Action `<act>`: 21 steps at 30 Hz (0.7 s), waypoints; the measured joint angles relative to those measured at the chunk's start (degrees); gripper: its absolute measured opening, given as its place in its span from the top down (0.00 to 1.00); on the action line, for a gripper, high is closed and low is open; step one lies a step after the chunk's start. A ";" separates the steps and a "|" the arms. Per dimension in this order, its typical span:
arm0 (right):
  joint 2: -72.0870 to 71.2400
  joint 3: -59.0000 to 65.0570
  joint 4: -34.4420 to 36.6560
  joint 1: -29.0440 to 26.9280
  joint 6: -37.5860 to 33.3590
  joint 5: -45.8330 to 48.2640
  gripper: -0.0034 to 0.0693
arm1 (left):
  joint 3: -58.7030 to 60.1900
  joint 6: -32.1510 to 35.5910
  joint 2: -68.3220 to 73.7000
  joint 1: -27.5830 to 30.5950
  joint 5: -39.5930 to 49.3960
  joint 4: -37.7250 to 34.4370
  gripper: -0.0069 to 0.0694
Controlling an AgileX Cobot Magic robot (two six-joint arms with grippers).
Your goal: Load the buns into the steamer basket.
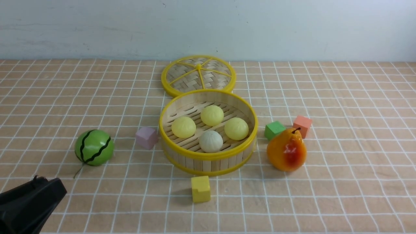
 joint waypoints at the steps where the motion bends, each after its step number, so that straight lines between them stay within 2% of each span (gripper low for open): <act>1: 0.00 0.00 0.00 0.00 0.05 0.00 0.95 | 0.00 0.00 0.00 0.00 0.00 0.00 0.60; 14: 0.00 0.00 0.00 0.00 0.04 0.00 0.94 | 0.00 0.00 0.00 0.00 0.00 0.00 0.60; 21: 0.00 0.00 -0.07 -0.03 0.04 0.00 0.92 | 0.10 1.81 -0.51 1.82 -5.28 1.36 0.63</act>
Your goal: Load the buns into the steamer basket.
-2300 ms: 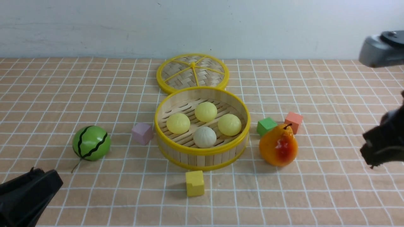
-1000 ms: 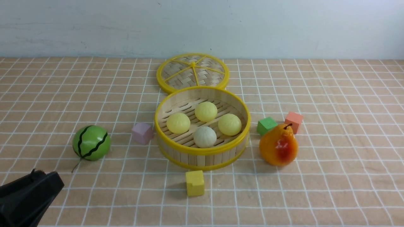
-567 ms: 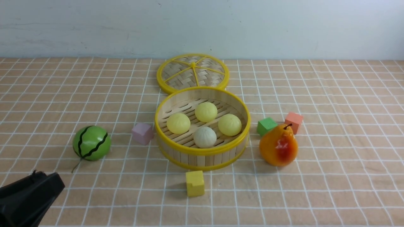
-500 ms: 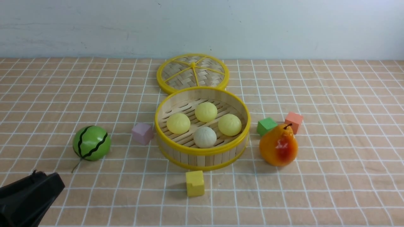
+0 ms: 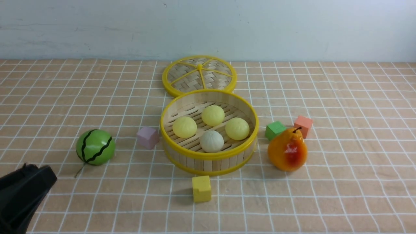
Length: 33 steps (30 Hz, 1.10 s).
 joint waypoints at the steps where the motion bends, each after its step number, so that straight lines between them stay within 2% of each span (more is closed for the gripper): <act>1: 0.00 0.00 0.00 0.00 0.00 0.00 0.92 | 0.00 -0.11 -0.52 1.27 0.04 0.57 0.64; 4: 0.00 0.00 0.05 0.00 0.00 0.00 0.92 | 0.38 -3.70 -4.89 8.56 3.59 4.20 0.74; 5: 0.00 0.00 0.05 0.00 0.00 0.00 0.92 | 0.55 -4.02 -5.28 9.03 3.95 4.55 0.75; 7: 0.00 0.00 0.05 0.00 0.00 0.00 0.91 | 2.78 -8.95 -11.47 14.56 10.05 10.74 0.87; 9: 0.00 0.00 0.05 0.00 0.00 0.00 0.91 | 5.30 -11.41 -15.79 16.42 14.06 14.02 0.93; 12: 0.00 0.00 0.05 0.00 0.00 0.00 0.90 | 10.33 -14.38 -19.70 17.16 18.44 16.42 0.93; 17: -0.02 0.00 0.05 0.00 0.00 0.00 0.89 | 15.24 -17.36 -20.12 17.20 24.20 15.18 0.93; 22: -0.02 0.00 0.05 0.00 0.00 0.00 0.88 | 15.36 -20.42 -20.12 17.20 24.45 14.45 0.93; 33: -0.02 0.00 0.05 0.00 0.02 0.00 0.86 | 15.36 -21.18 -20.12 17.20 24.33 14.40 0.93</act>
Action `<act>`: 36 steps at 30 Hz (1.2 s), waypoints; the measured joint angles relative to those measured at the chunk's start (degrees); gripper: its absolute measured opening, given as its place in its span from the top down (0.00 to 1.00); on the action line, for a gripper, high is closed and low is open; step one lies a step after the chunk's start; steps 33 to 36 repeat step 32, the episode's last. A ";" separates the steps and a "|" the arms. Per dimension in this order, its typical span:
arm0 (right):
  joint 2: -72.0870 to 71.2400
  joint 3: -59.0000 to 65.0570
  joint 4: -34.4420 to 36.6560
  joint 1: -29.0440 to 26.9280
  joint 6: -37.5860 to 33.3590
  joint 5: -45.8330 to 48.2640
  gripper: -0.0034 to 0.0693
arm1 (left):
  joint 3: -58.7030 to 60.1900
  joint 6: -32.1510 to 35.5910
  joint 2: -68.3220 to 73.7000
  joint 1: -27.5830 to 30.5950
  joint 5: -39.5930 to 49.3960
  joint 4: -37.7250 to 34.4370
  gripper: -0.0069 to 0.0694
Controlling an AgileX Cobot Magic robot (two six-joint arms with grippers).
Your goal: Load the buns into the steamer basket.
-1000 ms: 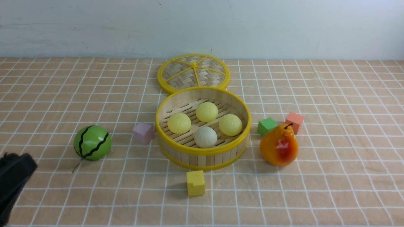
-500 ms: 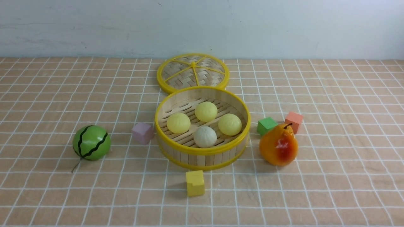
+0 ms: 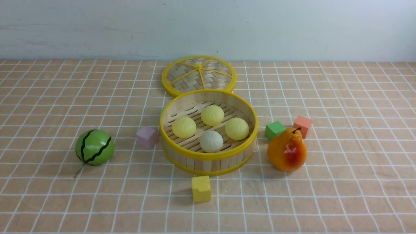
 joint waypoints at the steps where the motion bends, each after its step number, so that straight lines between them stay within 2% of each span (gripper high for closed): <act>1: 0.00 0.00 0.00 0.00 0.00 0.00 0.86 | 0.00 -0.02 0.00 0.00 0.00 0.00 0.93; 36: 0.00 0.00 0.00 0.00 0.12 0.00 0.81 | 0.00 -0.02 0.00 0.00 -0.10 0.00 0.92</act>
